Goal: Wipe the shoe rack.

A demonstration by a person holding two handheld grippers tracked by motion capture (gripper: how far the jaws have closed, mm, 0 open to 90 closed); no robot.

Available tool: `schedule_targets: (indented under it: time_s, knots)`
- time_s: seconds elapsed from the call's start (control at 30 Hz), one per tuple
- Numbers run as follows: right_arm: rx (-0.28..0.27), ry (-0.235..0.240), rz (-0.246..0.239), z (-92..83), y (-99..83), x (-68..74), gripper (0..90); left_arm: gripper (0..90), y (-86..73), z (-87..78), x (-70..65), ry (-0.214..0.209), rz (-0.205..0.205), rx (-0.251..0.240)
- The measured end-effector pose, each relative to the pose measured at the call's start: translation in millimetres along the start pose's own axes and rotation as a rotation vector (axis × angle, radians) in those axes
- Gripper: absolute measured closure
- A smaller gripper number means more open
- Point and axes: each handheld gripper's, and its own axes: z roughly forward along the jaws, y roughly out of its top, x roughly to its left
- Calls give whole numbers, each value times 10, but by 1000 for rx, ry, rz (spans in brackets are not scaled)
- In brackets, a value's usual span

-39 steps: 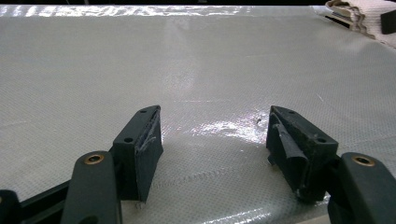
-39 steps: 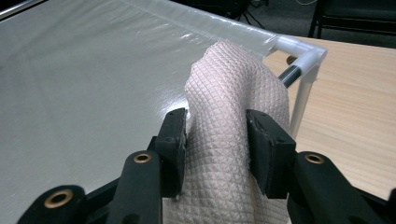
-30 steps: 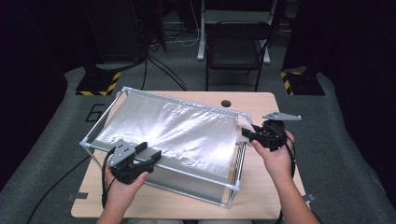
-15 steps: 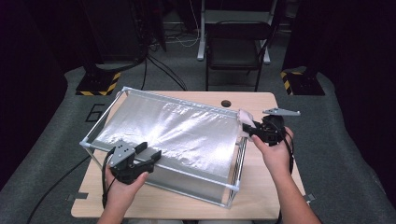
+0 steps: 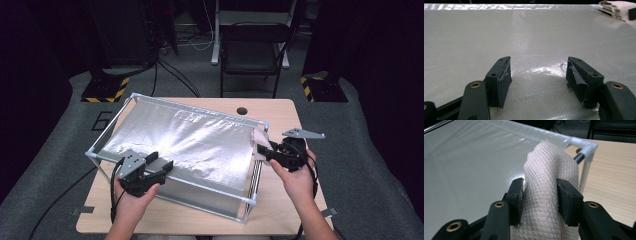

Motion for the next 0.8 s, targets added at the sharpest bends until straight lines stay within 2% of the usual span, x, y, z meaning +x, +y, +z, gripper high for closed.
schedule_targets:
  time_s: [0.3, 0.8]
  knots:
    - [-1, 50, -15, -206, -200, 207, 563, 363, 0, -5, -4, -1, 3, 5]
    - [18, 131, -30, -459, -440, 468, 520, 363, -6, 13, -17, 7, 8, 0]
